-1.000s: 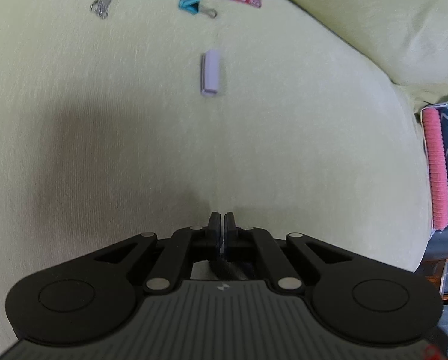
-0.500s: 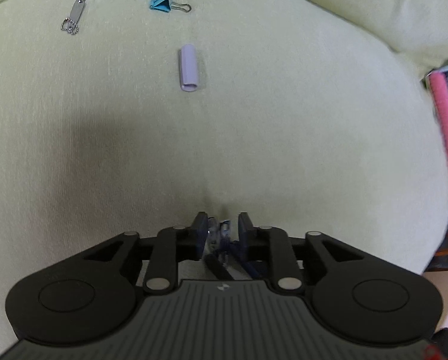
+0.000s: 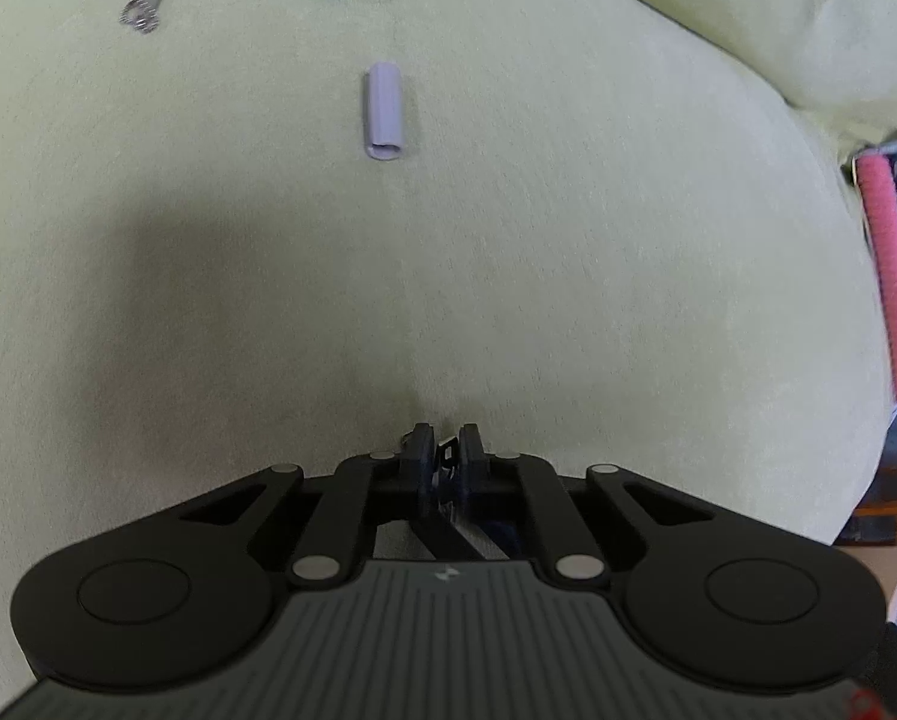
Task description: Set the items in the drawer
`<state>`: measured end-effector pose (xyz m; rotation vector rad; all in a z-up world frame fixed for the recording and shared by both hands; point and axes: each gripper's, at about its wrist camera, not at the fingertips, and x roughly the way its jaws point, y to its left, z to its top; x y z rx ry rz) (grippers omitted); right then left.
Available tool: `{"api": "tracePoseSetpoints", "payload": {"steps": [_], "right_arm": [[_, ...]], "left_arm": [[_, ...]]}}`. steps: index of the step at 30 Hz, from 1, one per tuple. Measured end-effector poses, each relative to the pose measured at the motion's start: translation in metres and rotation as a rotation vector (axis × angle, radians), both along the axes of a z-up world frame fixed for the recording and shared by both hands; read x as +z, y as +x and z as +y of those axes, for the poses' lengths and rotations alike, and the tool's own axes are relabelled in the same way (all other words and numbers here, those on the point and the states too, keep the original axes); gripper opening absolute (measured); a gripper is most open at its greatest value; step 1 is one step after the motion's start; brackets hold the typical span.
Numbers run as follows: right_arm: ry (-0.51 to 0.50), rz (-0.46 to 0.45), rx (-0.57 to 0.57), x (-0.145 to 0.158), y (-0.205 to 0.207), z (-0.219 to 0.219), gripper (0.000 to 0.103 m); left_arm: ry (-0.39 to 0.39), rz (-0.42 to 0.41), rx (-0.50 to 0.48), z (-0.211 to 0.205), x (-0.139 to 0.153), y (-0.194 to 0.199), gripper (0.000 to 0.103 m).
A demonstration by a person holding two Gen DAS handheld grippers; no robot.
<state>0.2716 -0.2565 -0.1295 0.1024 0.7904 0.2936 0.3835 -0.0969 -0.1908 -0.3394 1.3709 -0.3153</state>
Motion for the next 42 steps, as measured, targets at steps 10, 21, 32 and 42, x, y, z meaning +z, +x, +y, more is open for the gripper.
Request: {"api": "tracePoseSetpoints", "payload": {"steps": [10,21,32,42], "right_arm": [[-0.002,0.012,0.025,0.016,0.0,-0.023,0.014],[-0.083,0.0,0.085,0.041,-0.003,-0.048,0.015],[-0.234,0.03,0.143,0.067,-0.007,-0.062,0.015],[-0.164,0.044,0.164,0.092,-0.012,-0.115,0.013]], "left_arm": [[-0.054,-0.02,-0.015,0.001,0.003,-0.005,0.0],[-0.06,-0.03,-0.029,0.013,0.008,-0.004,0.0],[-0.075,0.001,-0.018,0.033,0.003,-0.007,0.0],[-0.076,-0.009,0.027,0.051,0.012,-0.02,0.0]]}}
